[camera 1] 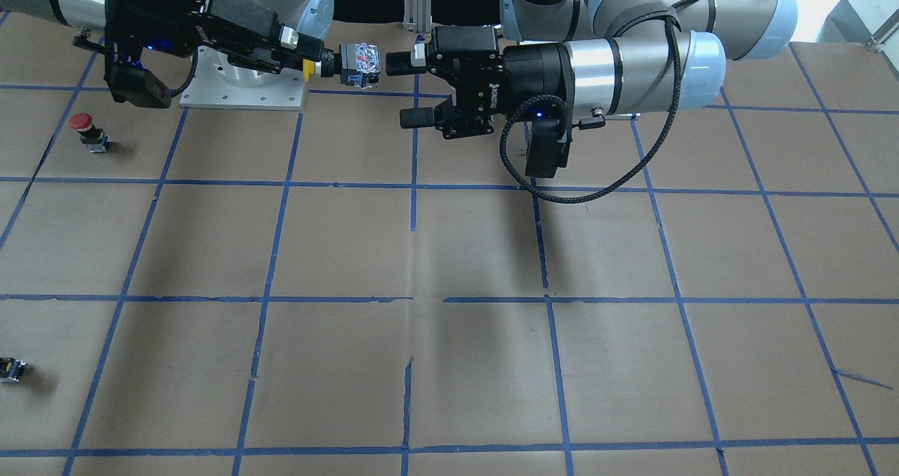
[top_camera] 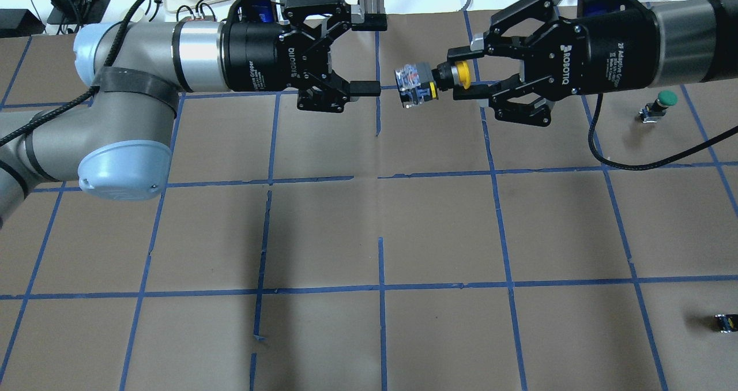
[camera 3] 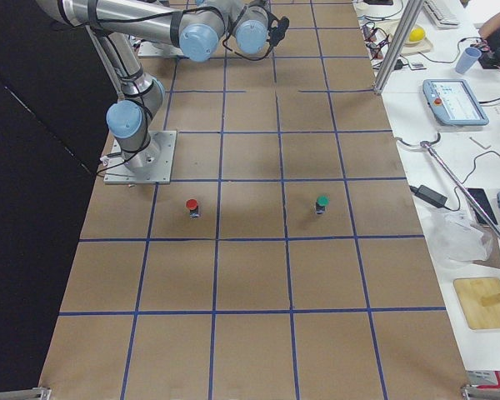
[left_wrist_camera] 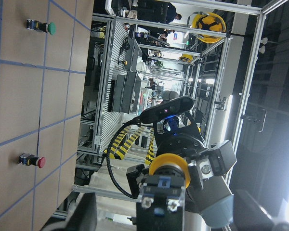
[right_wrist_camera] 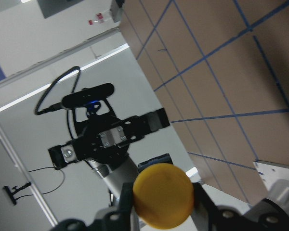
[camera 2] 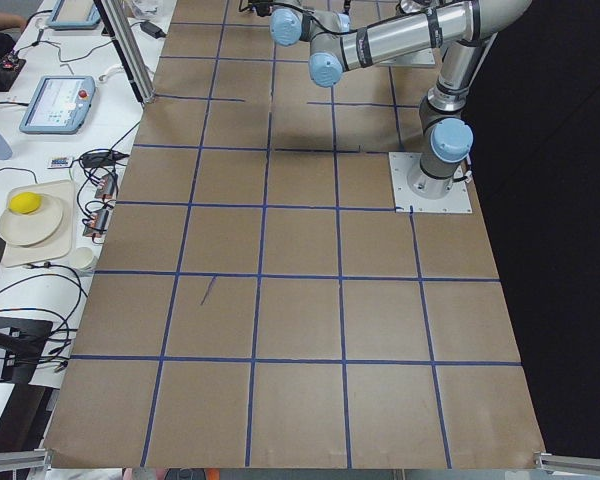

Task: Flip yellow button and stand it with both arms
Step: 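Open the left gripper and pull it back while the right gripper holds the button, then rotate the button cap-up and carry it toward the table edge with the right gripper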

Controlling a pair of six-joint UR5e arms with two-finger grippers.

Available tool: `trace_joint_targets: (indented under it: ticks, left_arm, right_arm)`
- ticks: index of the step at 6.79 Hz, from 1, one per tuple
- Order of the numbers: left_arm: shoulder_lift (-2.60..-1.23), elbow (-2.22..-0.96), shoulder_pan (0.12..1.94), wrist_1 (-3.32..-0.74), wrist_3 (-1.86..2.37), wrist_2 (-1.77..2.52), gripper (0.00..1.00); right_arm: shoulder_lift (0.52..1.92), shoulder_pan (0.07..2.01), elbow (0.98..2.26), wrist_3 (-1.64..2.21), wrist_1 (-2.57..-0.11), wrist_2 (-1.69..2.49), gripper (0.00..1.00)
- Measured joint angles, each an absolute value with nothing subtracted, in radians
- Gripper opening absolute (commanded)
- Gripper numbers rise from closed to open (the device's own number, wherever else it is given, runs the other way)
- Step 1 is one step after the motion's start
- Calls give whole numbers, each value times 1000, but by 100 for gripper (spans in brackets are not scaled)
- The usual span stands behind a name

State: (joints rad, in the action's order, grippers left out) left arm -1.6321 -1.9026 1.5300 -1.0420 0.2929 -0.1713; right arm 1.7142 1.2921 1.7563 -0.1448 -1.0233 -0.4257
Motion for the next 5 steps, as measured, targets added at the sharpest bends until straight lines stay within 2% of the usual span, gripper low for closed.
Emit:
trace_joint_targets:
  ticks: [2,4,5]
  left_arm:
    - [-1632,-1899,1480,-1032,283,-390,100]
    - [-1636,-1849,1476,-1058,290,-716,100]
    - [-1637,-1801,1483,-1112,291,-886,100]
  right_arm:
    - [1714,1294,1749,-116,-1064,-672,30]
    - [1699,1294,1755,-62,-1235,-1010,11]
    - [1677,1291,1757,-7,-1317,-1177,5]
